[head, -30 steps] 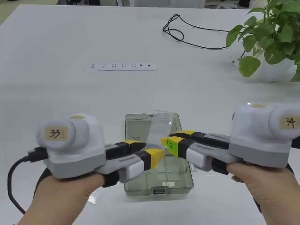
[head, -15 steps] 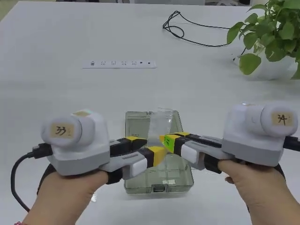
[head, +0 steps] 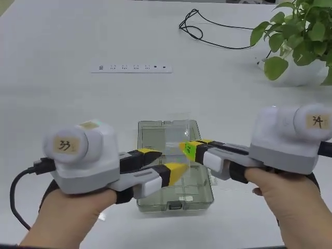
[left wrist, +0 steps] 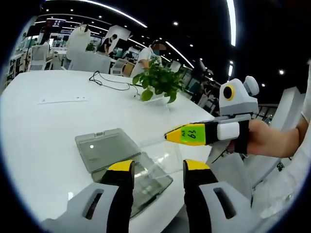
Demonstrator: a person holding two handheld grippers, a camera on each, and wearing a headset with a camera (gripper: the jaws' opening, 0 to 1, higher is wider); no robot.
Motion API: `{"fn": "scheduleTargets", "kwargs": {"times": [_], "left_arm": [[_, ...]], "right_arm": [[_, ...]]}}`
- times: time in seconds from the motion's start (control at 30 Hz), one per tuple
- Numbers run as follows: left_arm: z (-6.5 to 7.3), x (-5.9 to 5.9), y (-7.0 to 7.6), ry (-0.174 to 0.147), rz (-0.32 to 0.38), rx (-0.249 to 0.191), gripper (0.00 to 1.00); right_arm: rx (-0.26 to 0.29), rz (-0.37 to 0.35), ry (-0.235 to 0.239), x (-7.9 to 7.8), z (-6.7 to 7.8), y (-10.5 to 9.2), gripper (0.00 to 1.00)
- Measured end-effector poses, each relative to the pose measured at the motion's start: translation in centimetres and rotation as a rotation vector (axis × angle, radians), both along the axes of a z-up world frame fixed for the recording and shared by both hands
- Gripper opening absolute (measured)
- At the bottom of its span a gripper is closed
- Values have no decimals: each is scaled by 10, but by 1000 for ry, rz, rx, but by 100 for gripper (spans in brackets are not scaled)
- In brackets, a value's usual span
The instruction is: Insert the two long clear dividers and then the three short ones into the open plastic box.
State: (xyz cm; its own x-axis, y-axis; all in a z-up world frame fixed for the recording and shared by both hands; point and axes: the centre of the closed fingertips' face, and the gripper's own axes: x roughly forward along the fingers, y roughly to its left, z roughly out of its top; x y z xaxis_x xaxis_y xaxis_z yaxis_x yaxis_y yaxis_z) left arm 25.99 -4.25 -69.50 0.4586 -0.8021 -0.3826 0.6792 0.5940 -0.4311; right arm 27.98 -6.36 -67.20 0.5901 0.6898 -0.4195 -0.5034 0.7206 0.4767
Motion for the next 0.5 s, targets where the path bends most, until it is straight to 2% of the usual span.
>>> {"fn": "scheduleTargets", "kwargs": {"times": [0.13,0.17,0.27,0.33,0.5], "left_arm": [[-3,-4,5,-13,-23,6,42],[-3,-5,7,-30,-30,11,44],[-3,-6,11,-45,-45,11,50],[-3,-7,15,-73,-55,17,53],[-5,-8,27,-103,-86,47,59]], "right_arm": [[-11,-5,6,3,-1,-5,7],[-16,-2,6,3,-2,-6,7],[-22,3,11,5,-2,-9,7],[-25,8,16,7,-2,-11,7],[-64,16,18,9,-4,-16,7]]}}
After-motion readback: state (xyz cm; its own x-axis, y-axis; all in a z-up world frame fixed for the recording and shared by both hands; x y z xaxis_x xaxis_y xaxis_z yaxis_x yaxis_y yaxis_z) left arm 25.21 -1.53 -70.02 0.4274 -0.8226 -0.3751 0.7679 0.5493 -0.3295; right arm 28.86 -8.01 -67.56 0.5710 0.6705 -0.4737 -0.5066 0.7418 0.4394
